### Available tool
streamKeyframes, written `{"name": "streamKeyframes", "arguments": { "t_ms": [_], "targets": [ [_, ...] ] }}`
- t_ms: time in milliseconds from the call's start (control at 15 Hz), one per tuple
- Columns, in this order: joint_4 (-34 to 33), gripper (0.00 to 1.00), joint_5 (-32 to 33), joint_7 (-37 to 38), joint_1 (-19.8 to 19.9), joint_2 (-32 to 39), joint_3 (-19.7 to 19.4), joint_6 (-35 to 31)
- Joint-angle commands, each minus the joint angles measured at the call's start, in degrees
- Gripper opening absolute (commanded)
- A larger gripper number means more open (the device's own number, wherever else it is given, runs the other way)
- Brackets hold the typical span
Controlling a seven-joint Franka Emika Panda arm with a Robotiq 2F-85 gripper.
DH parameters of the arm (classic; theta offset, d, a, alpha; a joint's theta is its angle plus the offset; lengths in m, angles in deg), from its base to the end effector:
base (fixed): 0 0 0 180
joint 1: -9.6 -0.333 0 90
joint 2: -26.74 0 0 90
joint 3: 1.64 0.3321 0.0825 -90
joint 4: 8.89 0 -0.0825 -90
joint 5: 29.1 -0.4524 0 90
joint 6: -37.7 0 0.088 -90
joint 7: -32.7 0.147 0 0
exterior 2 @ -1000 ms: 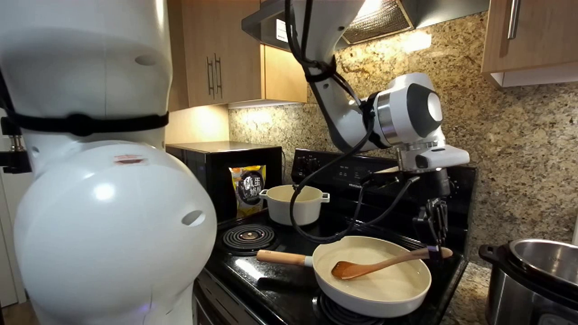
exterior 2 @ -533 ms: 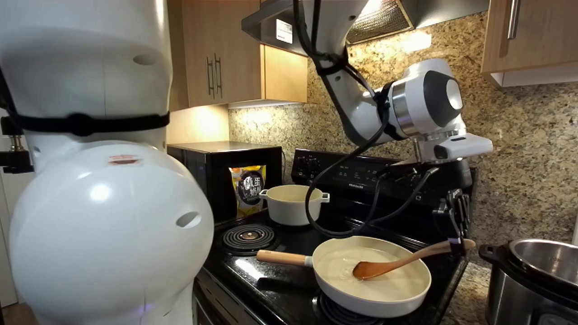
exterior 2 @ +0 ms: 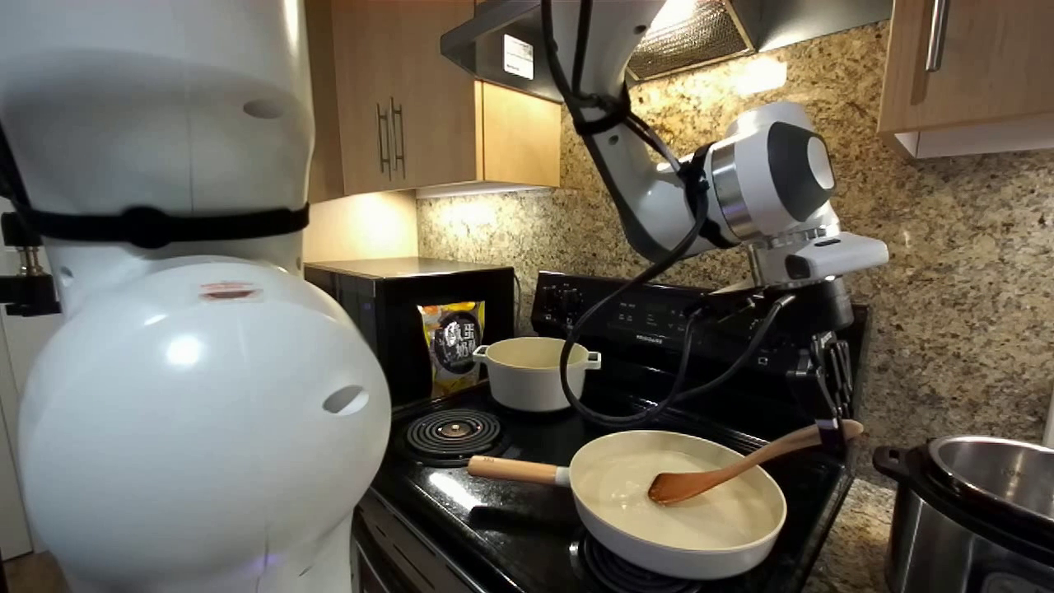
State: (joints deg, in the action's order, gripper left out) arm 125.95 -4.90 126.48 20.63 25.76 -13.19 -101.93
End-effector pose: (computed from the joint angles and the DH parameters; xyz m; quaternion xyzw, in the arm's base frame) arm 0.5166 -0.2271 0.2766 0.6447 -0.7495 0.1227 0.0867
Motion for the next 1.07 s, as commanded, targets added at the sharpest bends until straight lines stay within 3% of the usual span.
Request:
{"name": "streamKeyframes", "arguments": {
  "t_ms": [0, 400, 600, 1000],
  "targets": [
    [0.54, 0.11, 1.18, -0.14, -0.07, -0.73, 0.74, -0.31],
    [0.89, 0.11, 0.18, -5.67, -0.05, -1.19, 1.06, 0.59],
    [4.49, 0.11, -0.12, -3.62, -1.73, -1.31, 2.92, -0.93],
    [6.38, 0.11, 0.06, -3.53, -1.12, -2.30, 2.10, -0.36]
  ]
}}
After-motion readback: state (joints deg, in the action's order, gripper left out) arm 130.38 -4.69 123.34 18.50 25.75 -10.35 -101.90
